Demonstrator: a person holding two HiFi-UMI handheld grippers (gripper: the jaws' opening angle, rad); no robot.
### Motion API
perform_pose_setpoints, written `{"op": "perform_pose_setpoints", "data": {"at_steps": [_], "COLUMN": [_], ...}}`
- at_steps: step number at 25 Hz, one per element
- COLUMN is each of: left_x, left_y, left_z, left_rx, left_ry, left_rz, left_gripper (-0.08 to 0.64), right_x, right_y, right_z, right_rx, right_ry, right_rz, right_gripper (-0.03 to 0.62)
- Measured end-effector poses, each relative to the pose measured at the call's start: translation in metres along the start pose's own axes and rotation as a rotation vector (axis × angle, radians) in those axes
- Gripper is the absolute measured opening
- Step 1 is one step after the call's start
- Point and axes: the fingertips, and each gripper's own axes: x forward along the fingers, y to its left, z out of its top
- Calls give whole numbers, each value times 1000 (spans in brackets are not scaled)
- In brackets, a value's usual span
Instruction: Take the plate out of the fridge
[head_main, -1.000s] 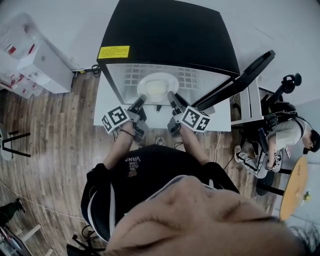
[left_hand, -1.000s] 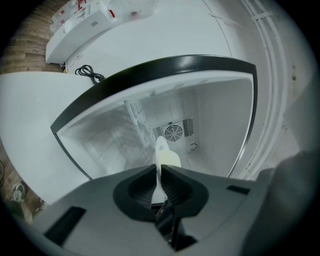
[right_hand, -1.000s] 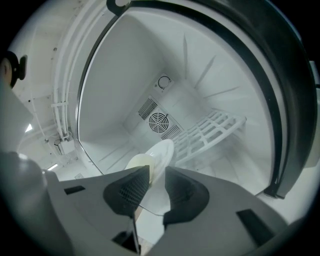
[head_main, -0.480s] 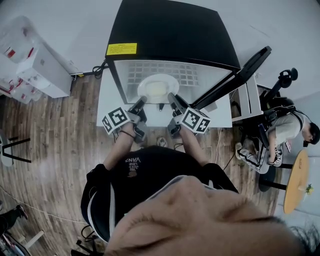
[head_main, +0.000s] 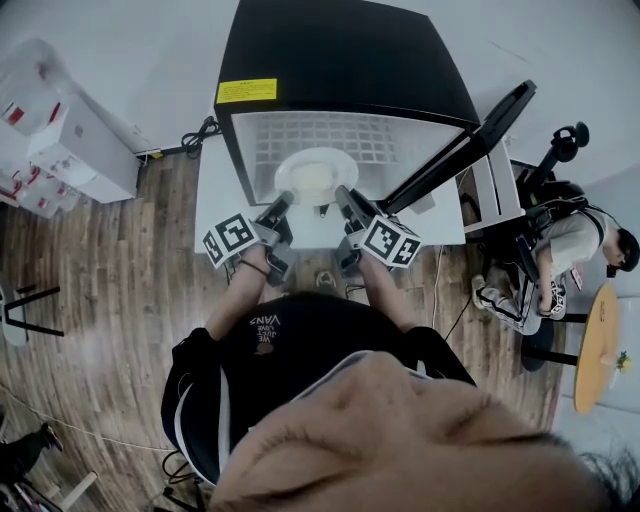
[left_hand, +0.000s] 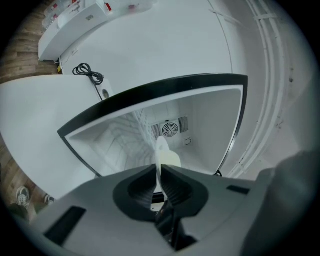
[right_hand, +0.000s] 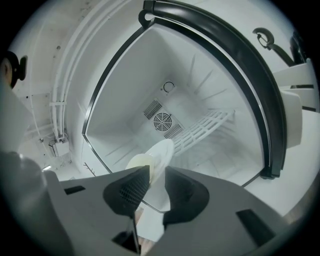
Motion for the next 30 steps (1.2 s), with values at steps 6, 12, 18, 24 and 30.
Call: {"op": "perform_pose_setpoints", "data": {"at_steps": [6, 12, 18, 24, 30], "left_x": [-4, -7, -8, -6, -5], "left_y": [1, 2, 2, -1, -6], "left_z": [-4, -8, -12, -14, -22], "left_rx": [10, 14, 15, 17, 16], "left_ry": [14, 27, 36, 37, 26], "left_rz": [1, 1, 0, 0, -3], "left_gripper": [38, 38, 38, 38, 38], "right_x": [-5, -10, -14, -16, -24], "right_y": [1, -1, 0, -1, -3], "right_z": [-5, -10, -13, -10, -6], "right_rx": [9, 10, 23, 26, 19], "right_ry": [-13, -16, -13, -9, -1], "right_rz": [-1, -13, -10, -5, 3], "right_gripper": [101, 102, 101, 101, 103]}}
